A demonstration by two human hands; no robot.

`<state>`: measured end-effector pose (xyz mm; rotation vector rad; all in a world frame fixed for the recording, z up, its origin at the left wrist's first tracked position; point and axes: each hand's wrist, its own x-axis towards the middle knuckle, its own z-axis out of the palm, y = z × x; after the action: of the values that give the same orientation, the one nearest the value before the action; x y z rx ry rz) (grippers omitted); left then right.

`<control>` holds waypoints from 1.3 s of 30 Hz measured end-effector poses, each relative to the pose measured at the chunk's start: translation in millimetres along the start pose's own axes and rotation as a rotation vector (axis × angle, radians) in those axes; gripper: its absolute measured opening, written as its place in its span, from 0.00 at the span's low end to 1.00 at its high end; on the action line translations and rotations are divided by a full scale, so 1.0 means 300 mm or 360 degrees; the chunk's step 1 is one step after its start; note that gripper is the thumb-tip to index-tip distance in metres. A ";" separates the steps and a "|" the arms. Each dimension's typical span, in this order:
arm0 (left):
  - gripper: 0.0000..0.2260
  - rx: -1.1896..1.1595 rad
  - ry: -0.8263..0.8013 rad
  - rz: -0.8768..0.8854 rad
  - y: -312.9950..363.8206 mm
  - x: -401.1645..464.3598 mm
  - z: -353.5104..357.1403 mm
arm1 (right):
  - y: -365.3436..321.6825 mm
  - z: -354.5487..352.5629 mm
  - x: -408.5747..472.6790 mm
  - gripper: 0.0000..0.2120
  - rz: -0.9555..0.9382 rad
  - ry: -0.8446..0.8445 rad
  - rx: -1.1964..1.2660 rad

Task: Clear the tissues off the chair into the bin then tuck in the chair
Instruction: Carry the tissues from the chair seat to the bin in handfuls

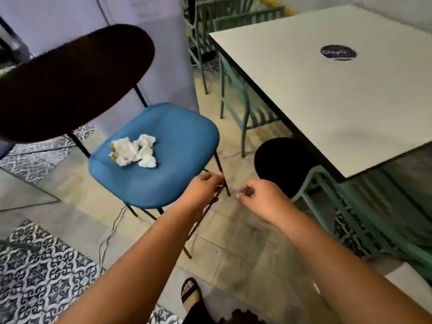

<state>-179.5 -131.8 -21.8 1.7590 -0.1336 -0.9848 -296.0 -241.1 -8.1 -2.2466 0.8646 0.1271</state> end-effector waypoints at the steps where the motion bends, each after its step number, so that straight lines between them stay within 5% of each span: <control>1: 0.07 -0.0035 0.0083 0.0010 0.017 0.009 -0.113 | -0.090 0.031 0.041 0.11 -0.0056 -0.0017 -0.0003; 7: 0.05 -0.0142 0.0392 0.0057 0.094 0.036 -0.616 | -0.437 0.224 0.209 0.11 -0.0230 -0.0208 0.0128; 14: 0.10 -0.0415 0.0655 -0.0015 0.092 0.070 -0.997 | -0.668 0.403 0.336 0.18 -0.0350 -0.0511 -0.0195; 26: 0.09 -0.0409 0.0762 -0.0138 0.100 0.217 -1.100 | -0.808 0.616 0.660 0.29 -0.0445 -0.0046 -0.0270; 29: 0.10 -0.0357 0.0812 -0.0145 0.114 0.276 -1.080 | -0.799 0.640 0.746 0.34 -0.0425 -0.0116 -0.0368; 34: 0.05 0.0237 0.1142 -0.0051 0.144 0.386 -1.075 | -0.799 0.635 0.849 0.21 -0.0516 -0.0293 -0.0270; 39: 0.14 0.0714 0.1132 -0.0049 0.147 0.480 -1.043 | -0.733 0.571 0.943 0.16 -0.0580 -0.0419 -0.0183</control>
<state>139.2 5.2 -35.0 2.4289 0.1400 -0.3073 84.4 -169.4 -97.3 -2.3862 0.3088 0.3007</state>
